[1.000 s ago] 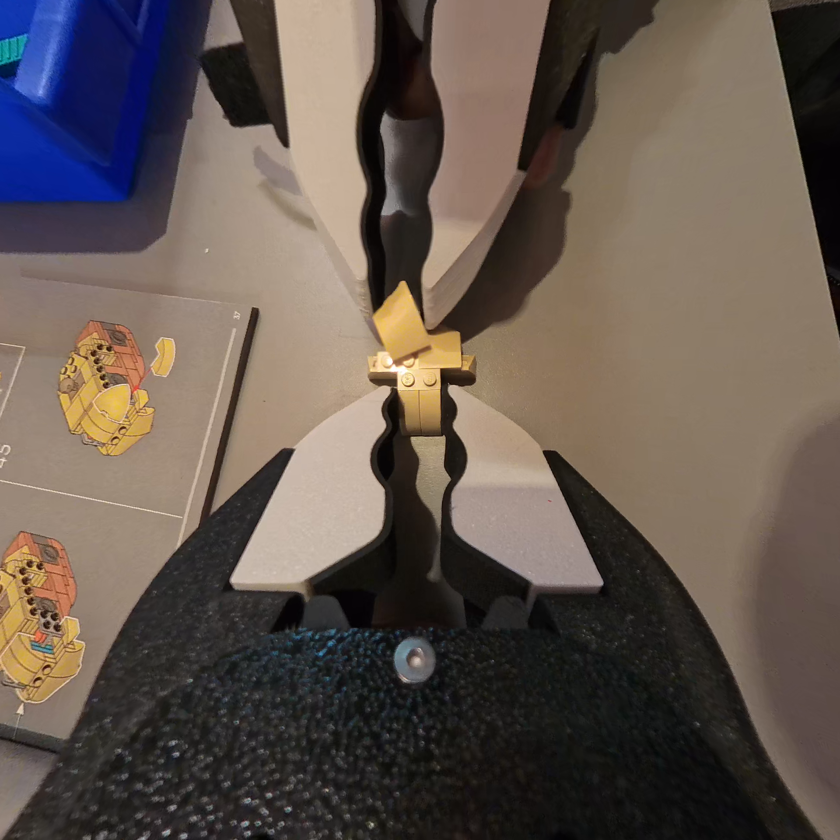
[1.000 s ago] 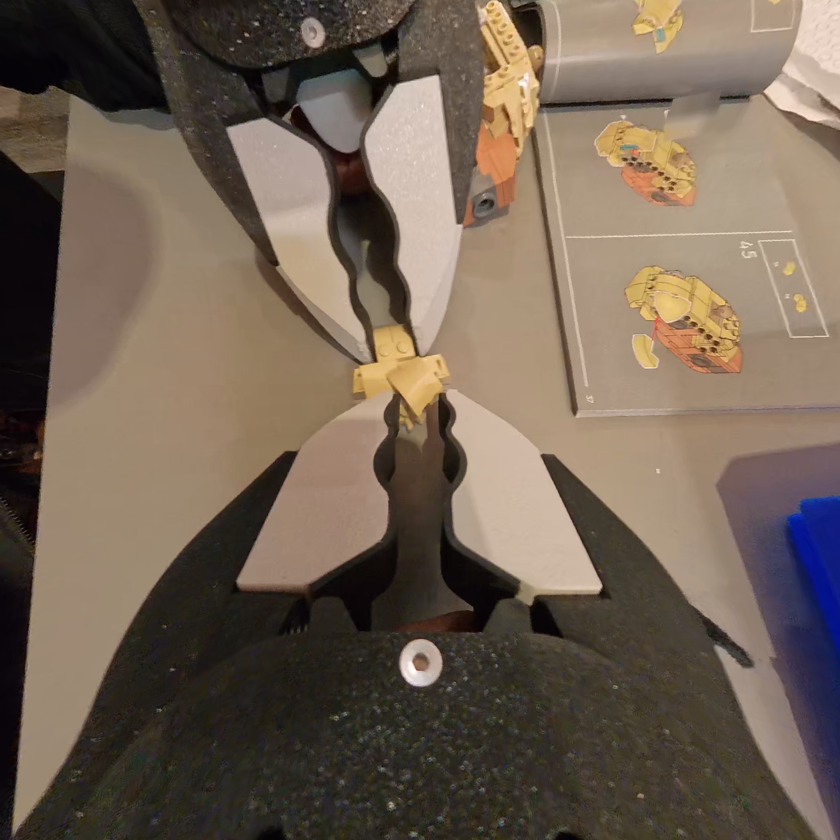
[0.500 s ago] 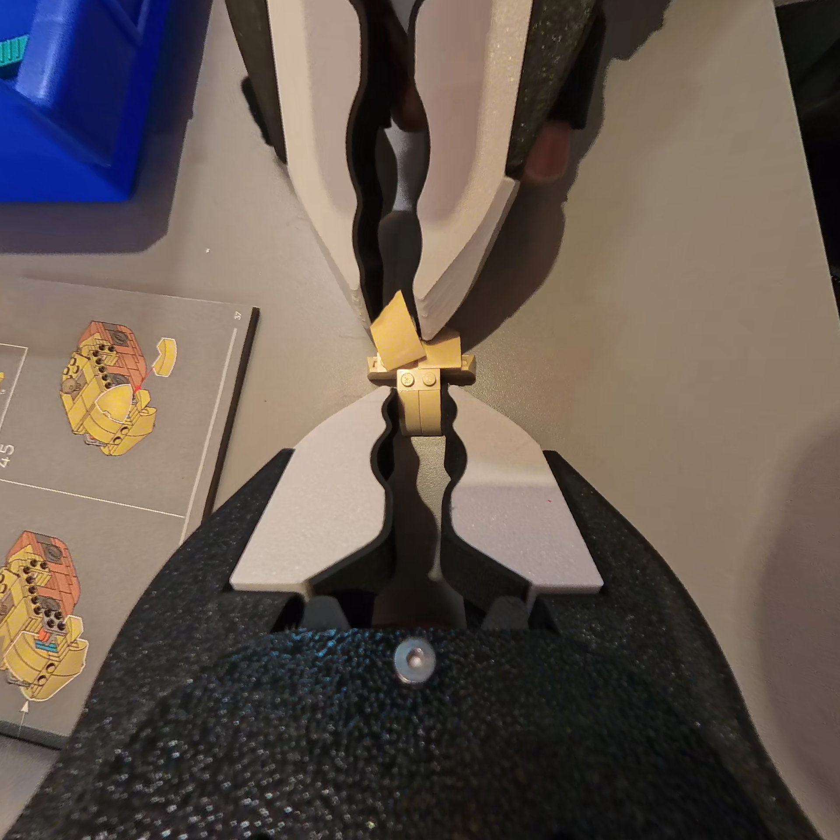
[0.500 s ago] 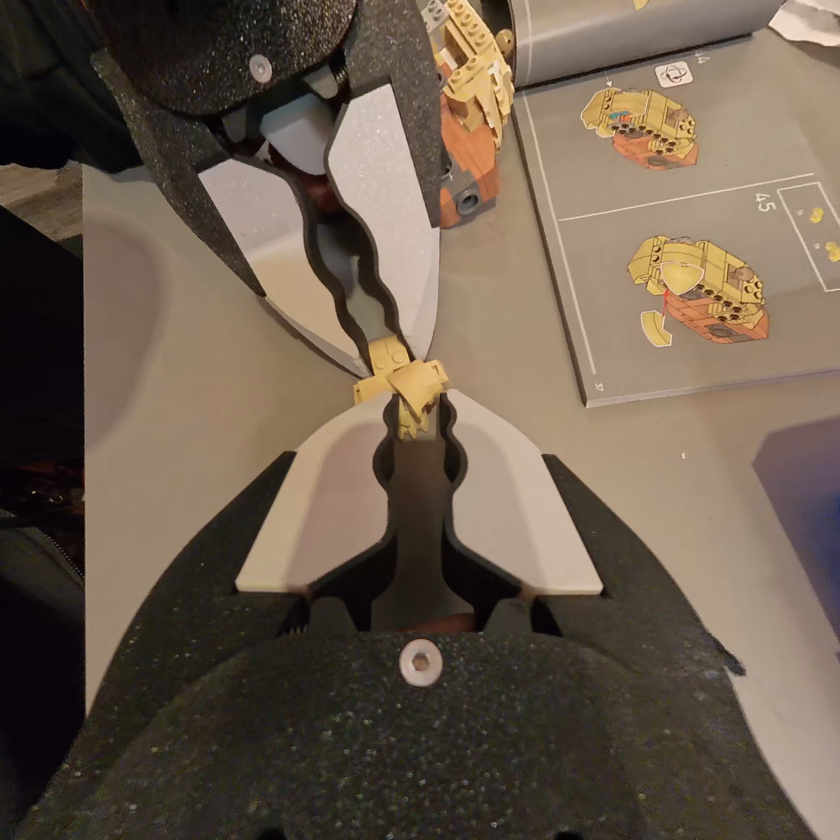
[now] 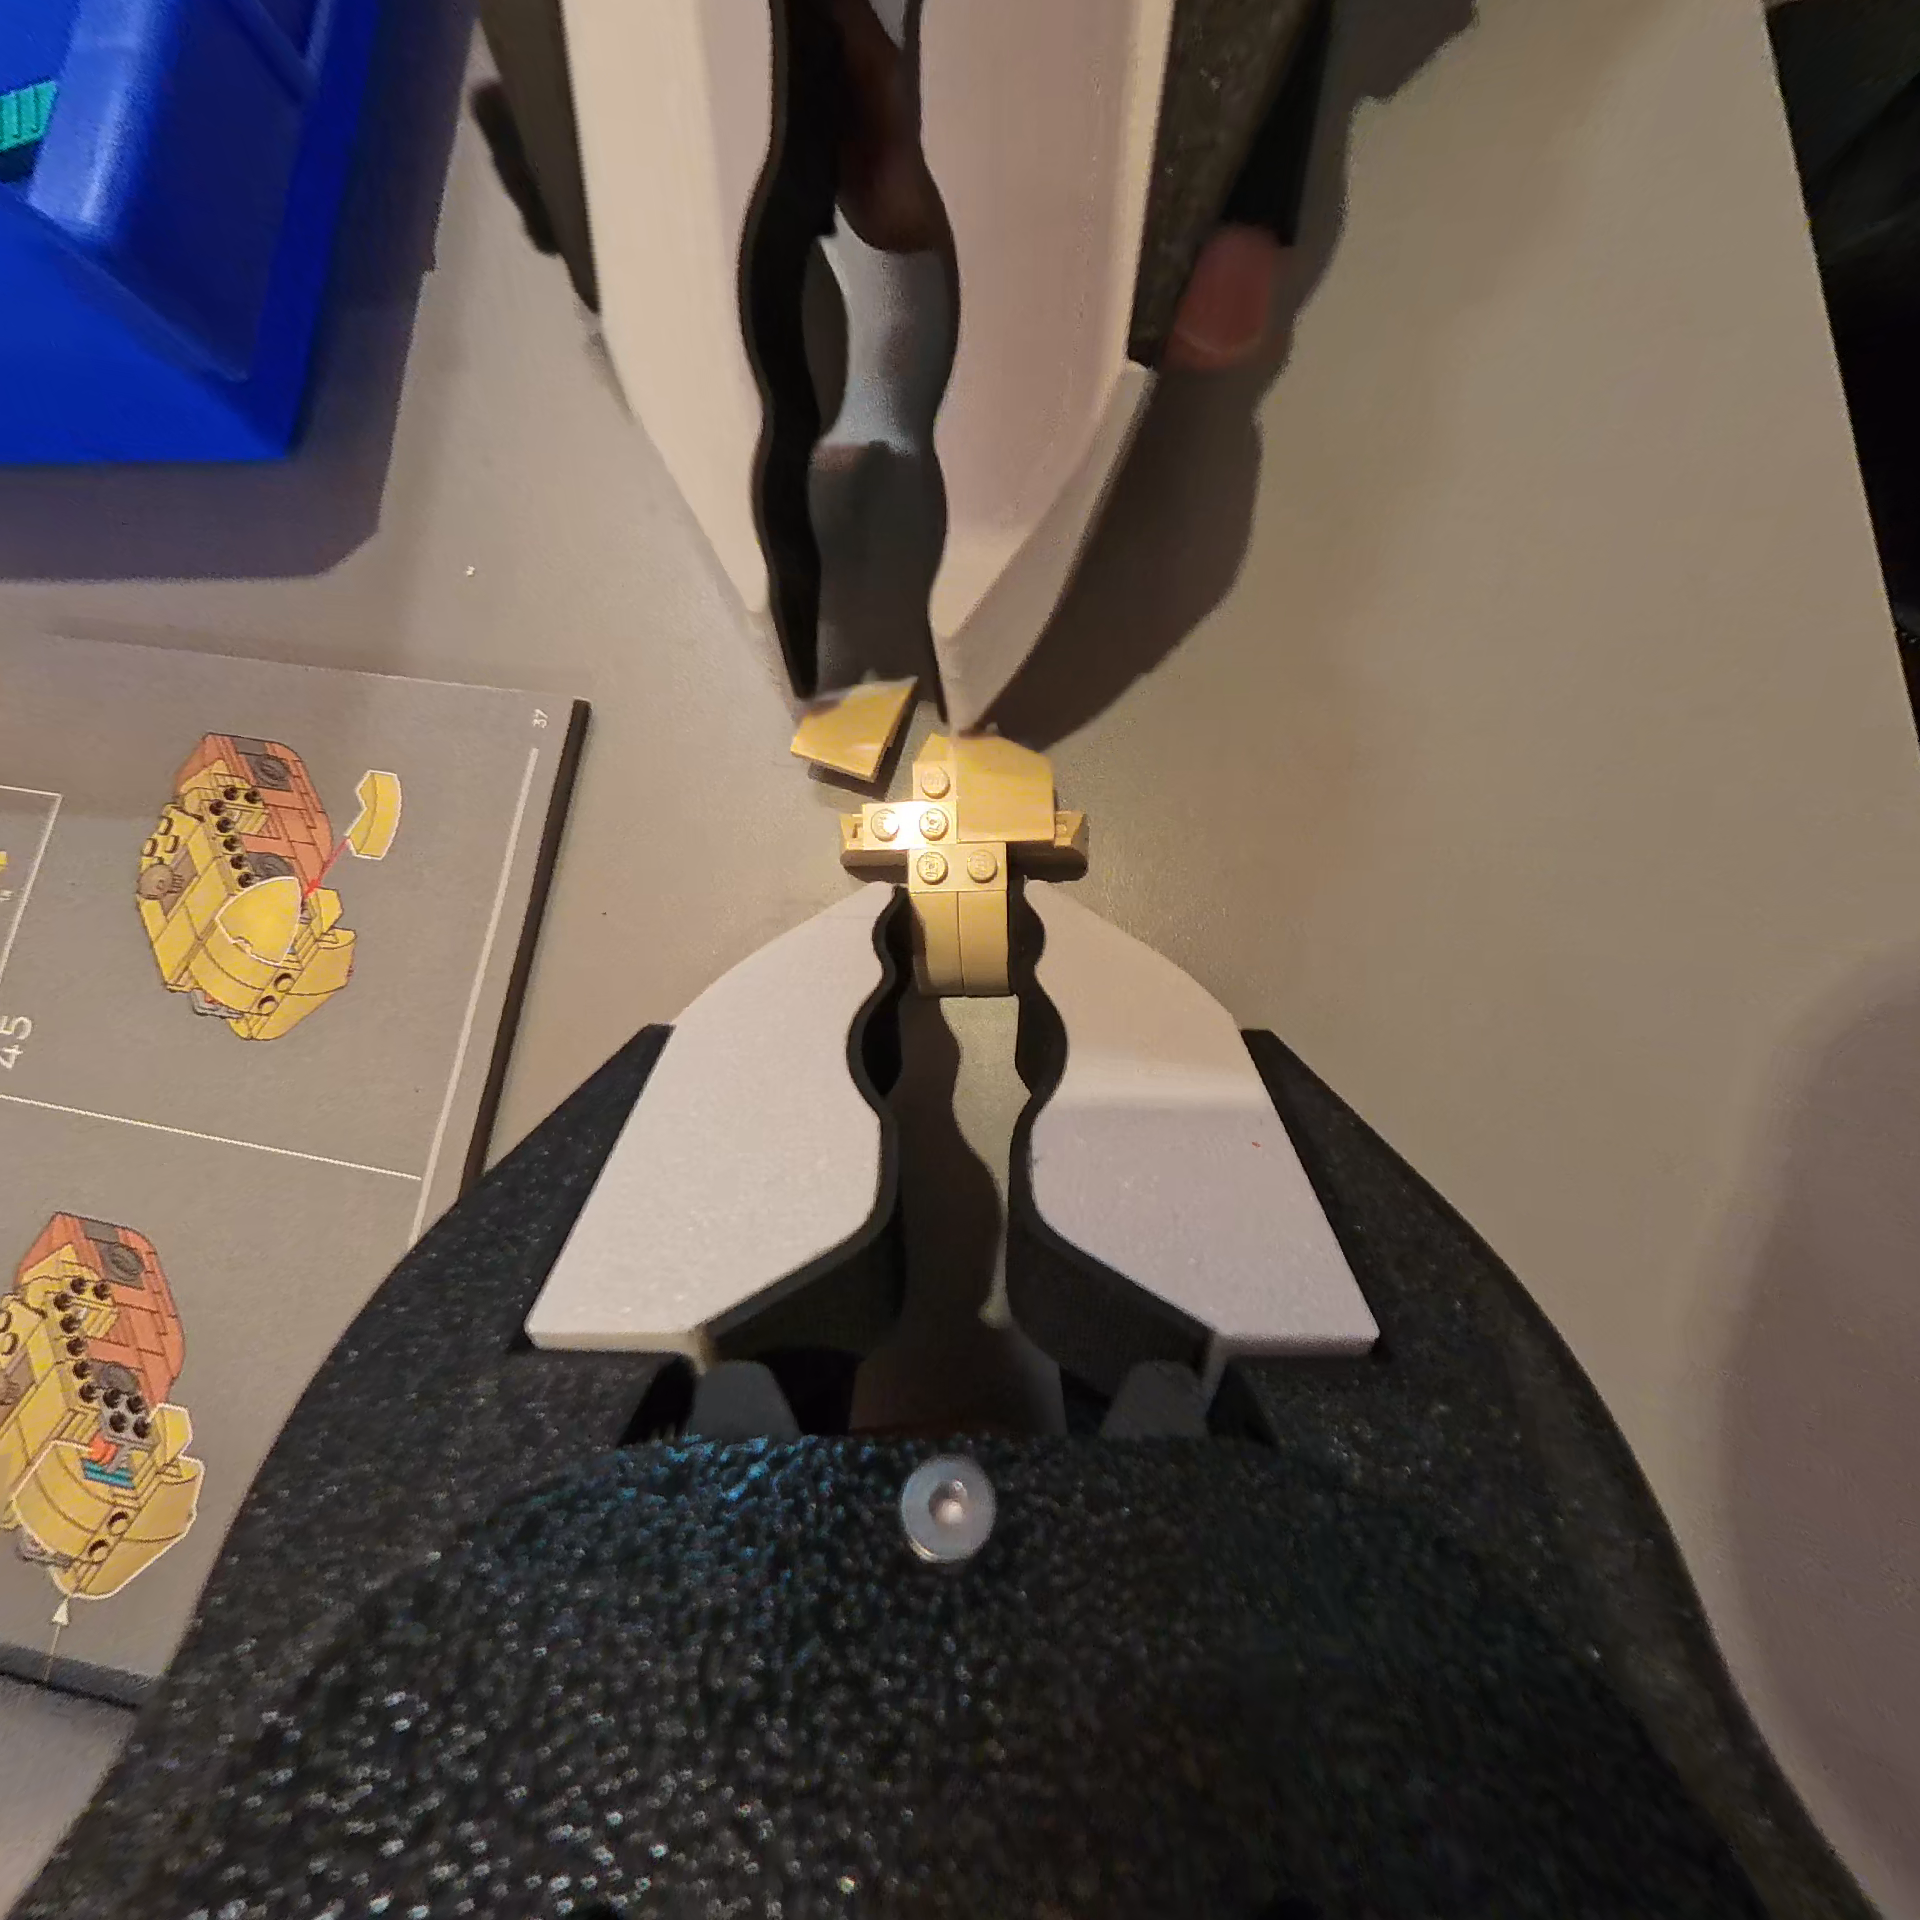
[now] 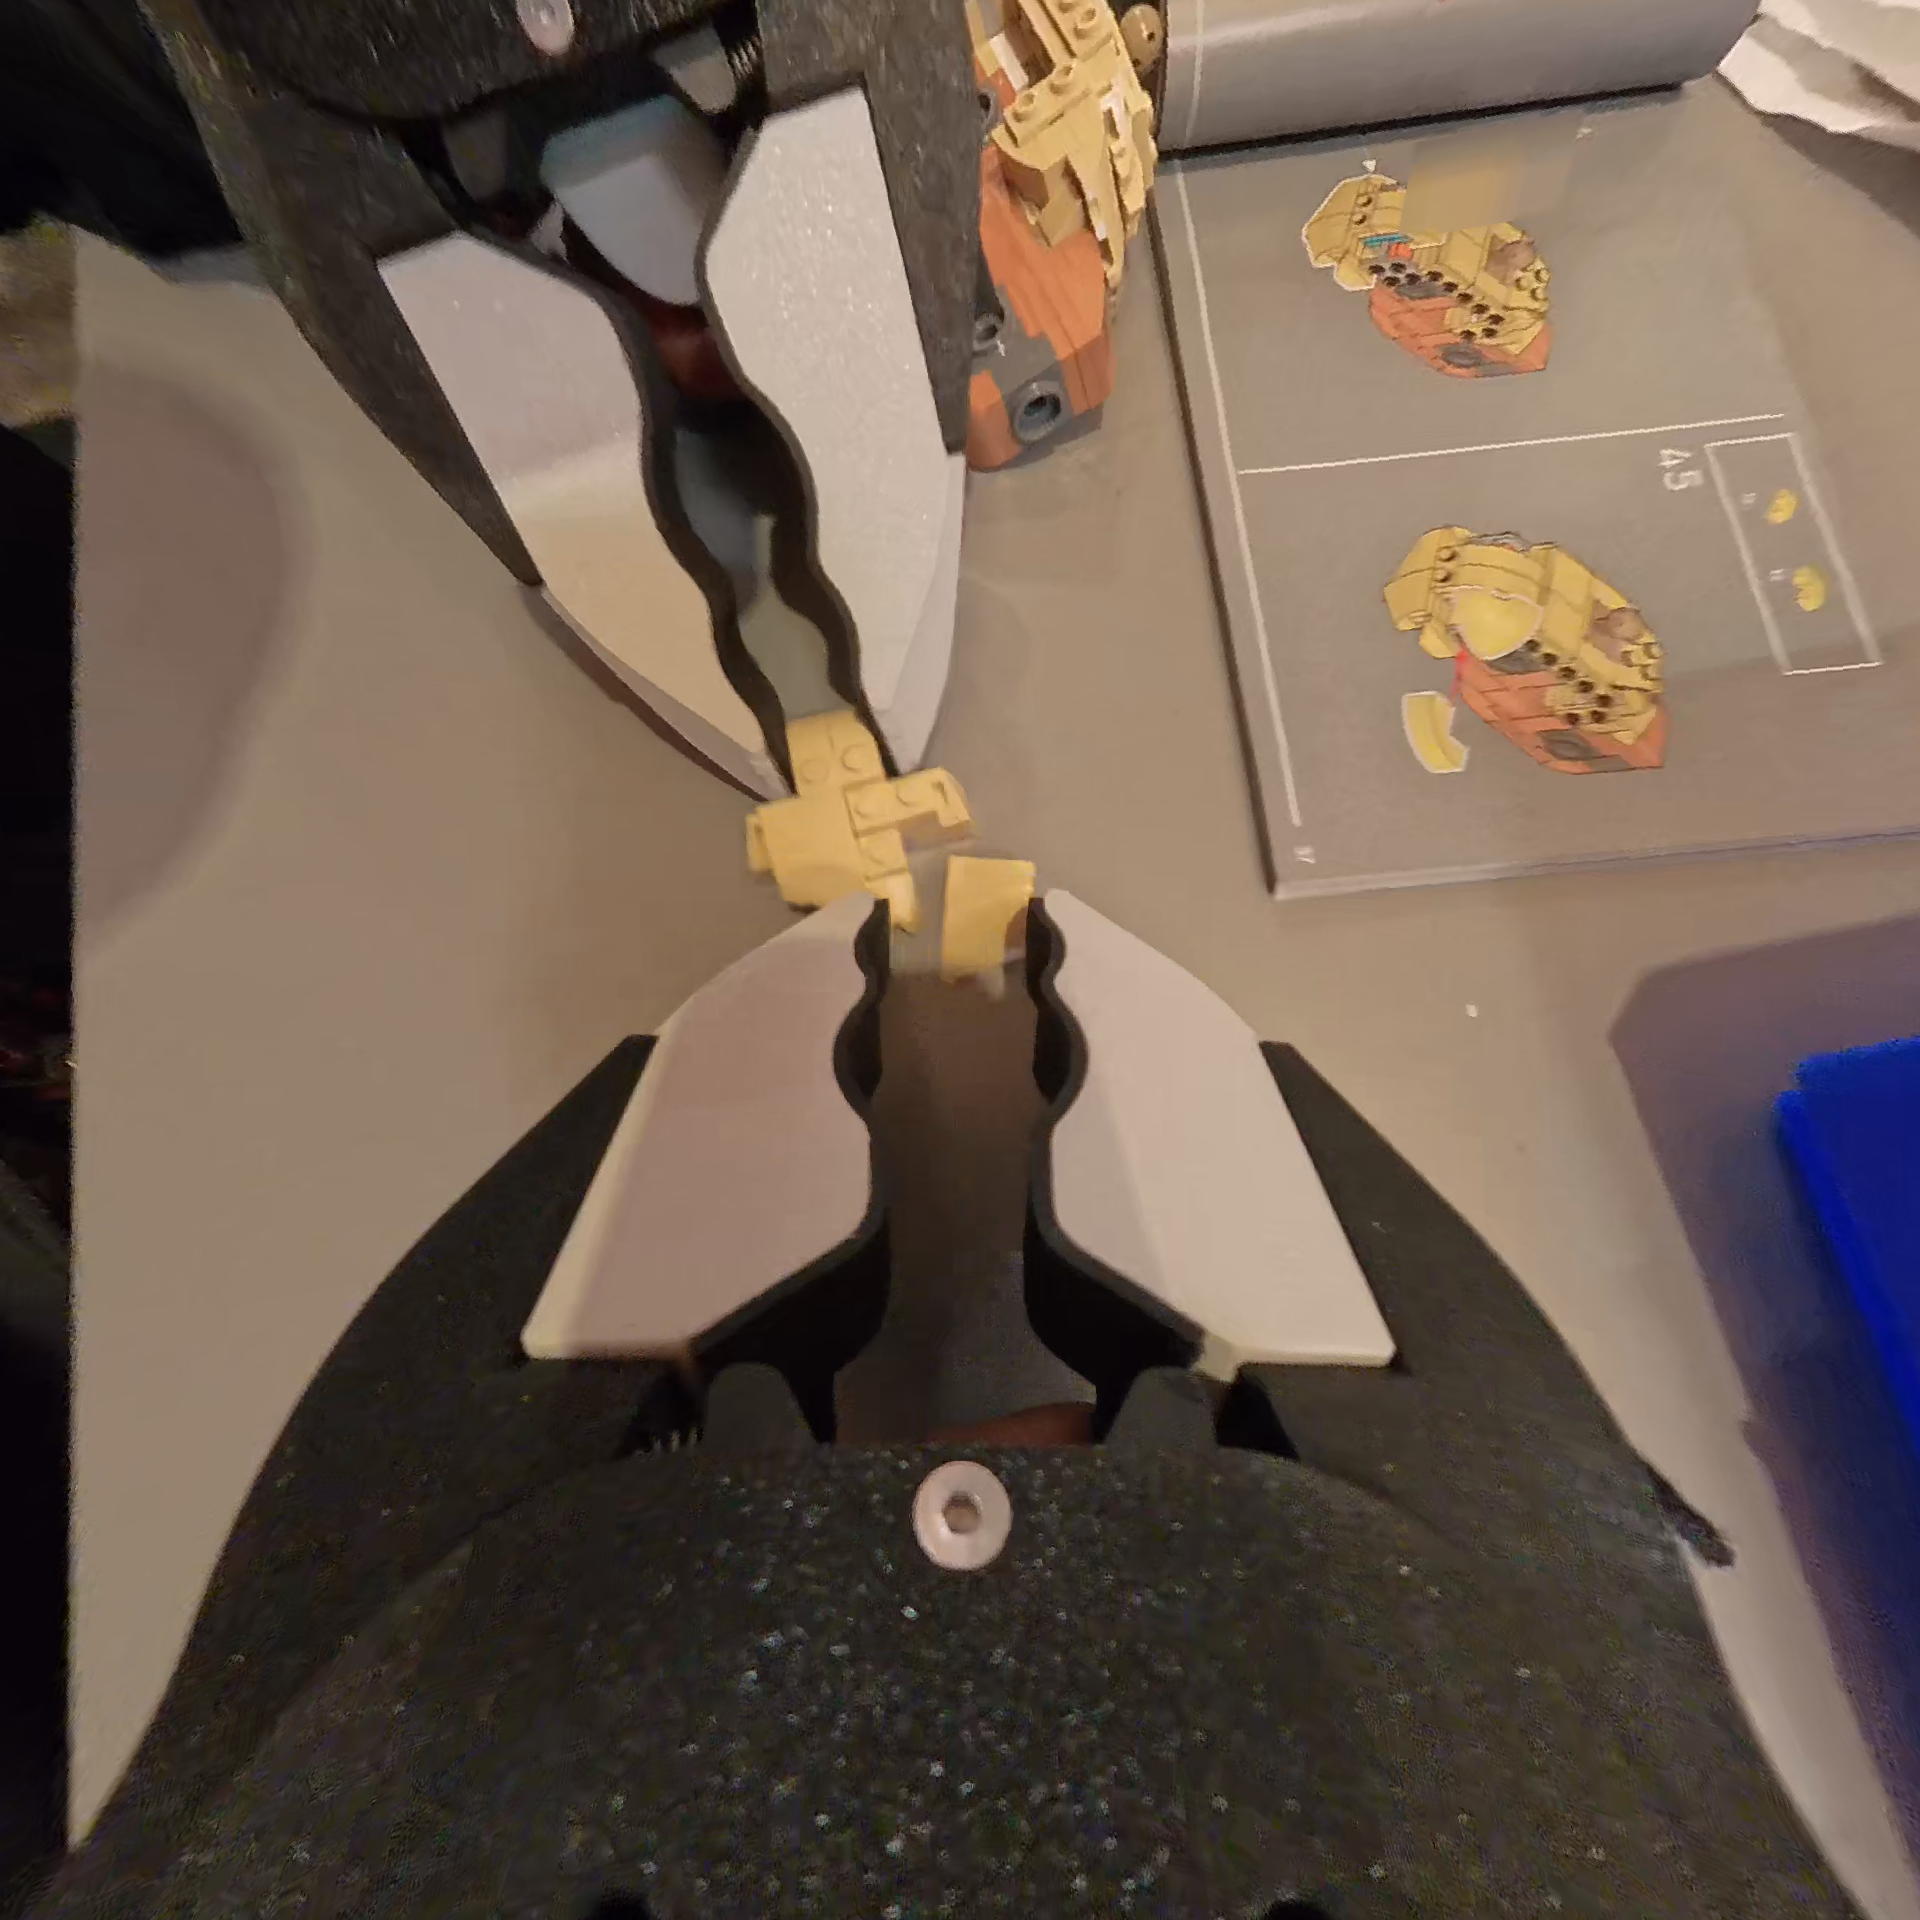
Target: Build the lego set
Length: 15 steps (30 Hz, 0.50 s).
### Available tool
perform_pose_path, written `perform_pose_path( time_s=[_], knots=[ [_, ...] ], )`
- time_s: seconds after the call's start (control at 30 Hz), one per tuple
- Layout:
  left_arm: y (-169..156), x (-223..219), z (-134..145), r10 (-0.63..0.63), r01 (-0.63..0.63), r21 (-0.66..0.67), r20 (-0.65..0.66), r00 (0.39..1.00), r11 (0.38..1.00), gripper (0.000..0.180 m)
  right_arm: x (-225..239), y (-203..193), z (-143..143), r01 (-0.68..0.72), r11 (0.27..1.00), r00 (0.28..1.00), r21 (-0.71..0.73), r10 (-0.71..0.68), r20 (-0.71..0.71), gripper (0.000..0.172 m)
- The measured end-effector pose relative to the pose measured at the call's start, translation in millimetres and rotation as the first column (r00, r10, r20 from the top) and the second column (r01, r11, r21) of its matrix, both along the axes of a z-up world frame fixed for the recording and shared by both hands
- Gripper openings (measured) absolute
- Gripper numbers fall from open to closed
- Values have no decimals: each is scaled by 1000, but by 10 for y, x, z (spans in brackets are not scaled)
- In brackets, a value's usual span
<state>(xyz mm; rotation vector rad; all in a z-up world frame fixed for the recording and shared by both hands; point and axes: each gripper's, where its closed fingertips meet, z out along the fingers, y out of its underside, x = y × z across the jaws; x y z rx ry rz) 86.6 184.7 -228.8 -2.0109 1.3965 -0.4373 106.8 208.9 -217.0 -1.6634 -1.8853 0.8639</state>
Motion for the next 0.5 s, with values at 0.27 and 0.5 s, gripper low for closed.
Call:
perform_pose_path(
  time_s=[0.27,0.5],
  knots=[
    [-12,-23,1,-7,7,-7,-2,1000,1000,17,41,53,-109,-56,997,997,61,53,49,24],
    [-15,-24,2,-14,14,-5,-2,1000,1000,17,-5,66,-102,-69,997,996,19,68,52,16]
  ],
)
